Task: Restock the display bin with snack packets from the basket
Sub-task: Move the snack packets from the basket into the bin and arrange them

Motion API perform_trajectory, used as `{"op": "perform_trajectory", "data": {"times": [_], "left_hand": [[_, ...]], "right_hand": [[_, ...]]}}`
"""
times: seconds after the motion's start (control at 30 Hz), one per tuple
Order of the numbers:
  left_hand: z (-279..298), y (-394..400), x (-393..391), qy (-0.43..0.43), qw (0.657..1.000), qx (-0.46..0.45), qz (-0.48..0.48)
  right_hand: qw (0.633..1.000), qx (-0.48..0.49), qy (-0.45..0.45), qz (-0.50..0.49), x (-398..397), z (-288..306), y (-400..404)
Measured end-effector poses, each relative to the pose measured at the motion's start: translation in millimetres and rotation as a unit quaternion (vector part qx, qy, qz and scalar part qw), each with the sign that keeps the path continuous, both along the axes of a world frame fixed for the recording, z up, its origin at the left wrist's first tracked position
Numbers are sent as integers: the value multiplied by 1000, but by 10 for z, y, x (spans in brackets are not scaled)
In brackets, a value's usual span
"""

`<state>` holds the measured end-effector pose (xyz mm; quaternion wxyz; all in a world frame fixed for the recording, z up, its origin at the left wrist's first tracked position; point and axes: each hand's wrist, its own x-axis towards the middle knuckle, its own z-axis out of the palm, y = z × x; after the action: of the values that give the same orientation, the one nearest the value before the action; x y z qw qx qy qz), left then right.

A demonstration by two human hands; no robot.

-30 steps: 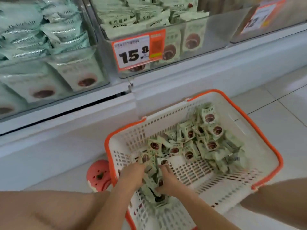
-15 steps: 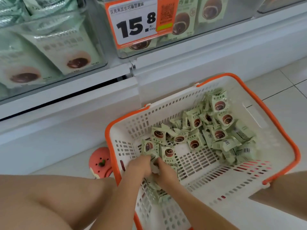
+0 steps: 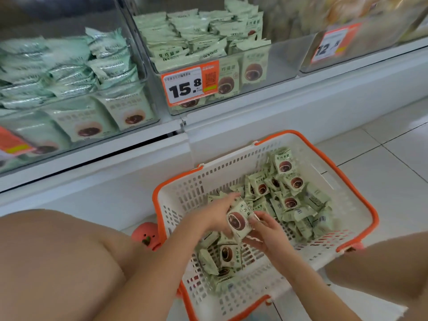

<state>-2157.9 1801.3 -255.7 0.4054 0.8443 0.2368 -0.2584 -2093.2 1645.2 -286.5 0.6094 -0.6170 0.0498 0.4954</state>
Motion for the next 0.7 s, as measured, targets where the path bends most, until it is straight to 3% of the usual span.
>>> {"op": "perform_trajectory", "data": {"times": [0.13,0.27,0.43,0.53,0.63,0.7], "left_hand": [[430,-71,10,-97,983,122,-100],[865,-109,44,-179,951,217,-125],[1454,31,188,-274,909,278,-144],[1685,167,312,-329,863,354,-150],[1818,368,440,-424,777,448,-125],[1908,586,535,-426,774,464,-68]], "right_hand": [[994,24,-100,30,35,431,-59],[970,32,-225,88,133,877,-125],[861,-8,-473,185,441,1454,-9],[820,0,-538,198,706,1840,196],[763,-9,-600,241,1038,2157,430],[717,-32,-661,220,1324,2375,597]]}}
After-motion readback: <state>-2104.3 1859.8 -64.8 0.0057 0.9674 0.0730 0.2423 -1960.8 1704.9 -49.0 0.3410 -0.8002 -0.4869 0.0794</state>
